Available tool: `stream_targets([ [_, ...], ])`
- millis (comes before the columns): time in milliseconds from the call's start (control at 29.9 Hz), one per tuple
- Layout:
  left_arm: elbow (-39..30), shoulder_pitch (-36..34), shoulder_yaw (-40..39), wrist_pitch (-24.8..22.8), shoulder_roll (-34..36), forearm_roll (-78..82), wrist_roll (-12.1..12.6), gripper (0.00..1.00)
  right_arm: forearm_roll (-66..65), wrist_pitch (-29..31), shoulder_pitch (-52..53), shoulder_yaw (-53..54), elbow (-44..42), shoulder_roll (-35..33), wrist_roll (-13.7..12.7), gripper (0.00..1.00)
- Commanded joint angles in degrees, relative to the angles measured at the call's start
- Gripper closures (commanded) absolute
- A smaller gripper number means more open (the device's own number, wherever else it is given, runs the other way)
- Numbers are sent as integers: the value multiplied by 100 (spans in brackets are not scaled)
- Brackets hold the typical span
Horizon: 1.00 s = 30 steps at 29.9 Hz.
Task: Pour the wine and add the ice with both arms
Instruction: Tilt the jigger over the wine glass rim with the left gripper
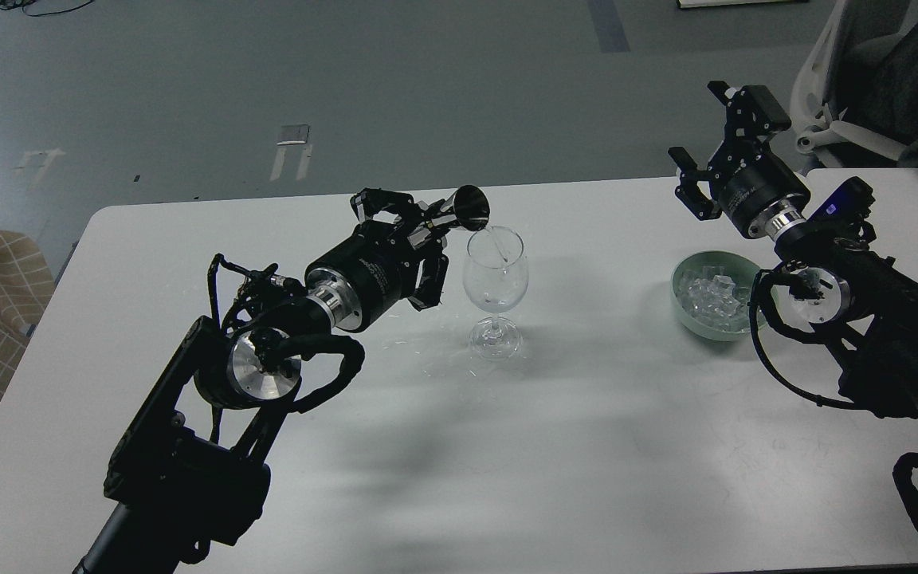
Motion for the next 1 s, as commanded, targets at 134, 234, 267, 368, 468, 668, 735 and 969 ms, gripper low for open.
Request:
stream_targets([
  [134, 9, -17, 104, 8, -5, 323, -3, 100, 0, -4, -26, 3, 0, 1, 9, 0],
  [234, 18, -26, 113, 8, 4, 507, -3, 100, 0, -4, -35, 3, 0, 1, 9, 0],
  [267, 18, -26, 113, 8, 4, 508, -3, 100, 0, -4, -35, 3, 0, 1, 9, 0],
  [368, 53, -52, 113, 25, -13, 719, -12, 100, 0, -4, -35, 3, 0, 1, 9, 0],
  [468, 185, -96, 104, 34, -49, 745, -12, 100, 0, 5, -35, 3, 0, 1, 9, 0],
  [668, 203, -158, 113, 60, -66, 912, -21, 100, 0, -4, -35, 3, 0, 1, 9, 0],
  [735, 203, -167, 113, 60, -66, 1017, -21, 100, 0, -4, -35, 3, 0, 1, 9, 0],
  [969, 203, -175, 113, 60, -75, 1149, -21, 100, 8, -4, -35, 12, 0, 10, 9, 0],
])
